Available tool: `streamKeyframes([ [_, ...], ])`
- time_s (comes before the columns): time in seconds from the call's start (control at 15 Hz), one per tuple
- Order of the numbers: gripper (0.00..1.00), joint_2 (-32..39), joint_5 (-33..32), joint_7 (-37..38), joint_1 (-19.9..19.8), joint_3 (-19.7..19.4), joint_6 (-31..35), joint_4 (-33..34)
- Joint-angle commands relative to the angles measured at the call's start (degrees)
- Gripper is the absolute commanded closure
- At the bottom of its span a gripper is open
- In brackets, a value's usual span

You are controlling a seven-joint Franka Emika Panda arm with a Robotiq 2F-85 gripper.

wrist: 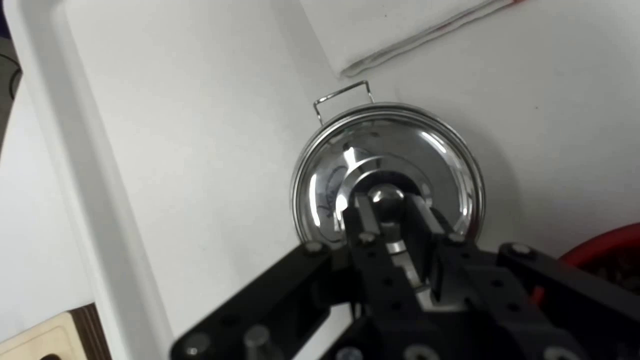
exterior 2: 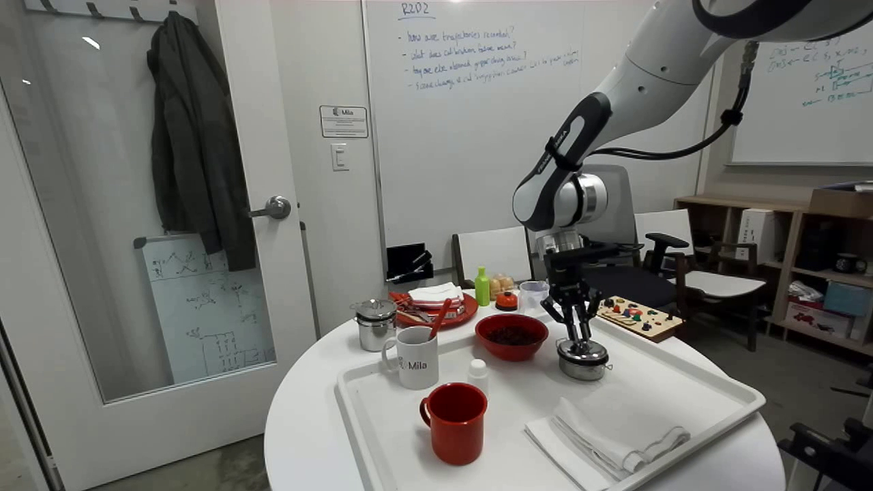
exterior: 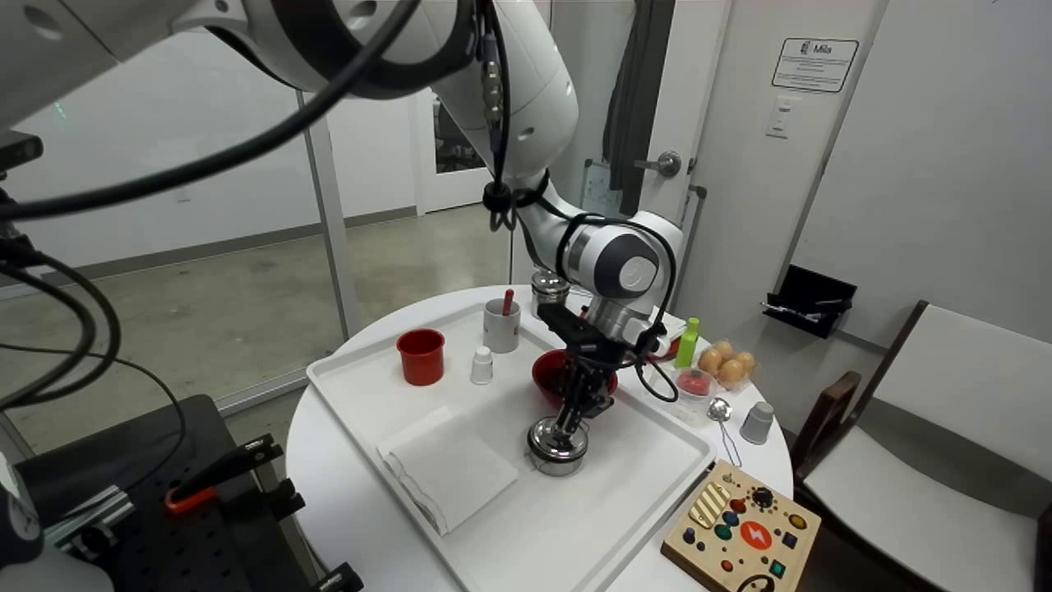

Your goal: Cover the silver pot with the silver lid

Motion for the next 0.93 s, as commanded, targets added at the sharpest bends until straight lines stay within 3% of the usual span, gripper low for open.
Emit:
streamKeyframes([
  [0.0, 0.88, -1.44, 1.10, 0.67, 0.78, -0.53, 1.44, -2.49],
  [0.87, 0.88, -1.37, 1.04, 1.16, 0.92, -0.72, 2.28, -3.14],
])
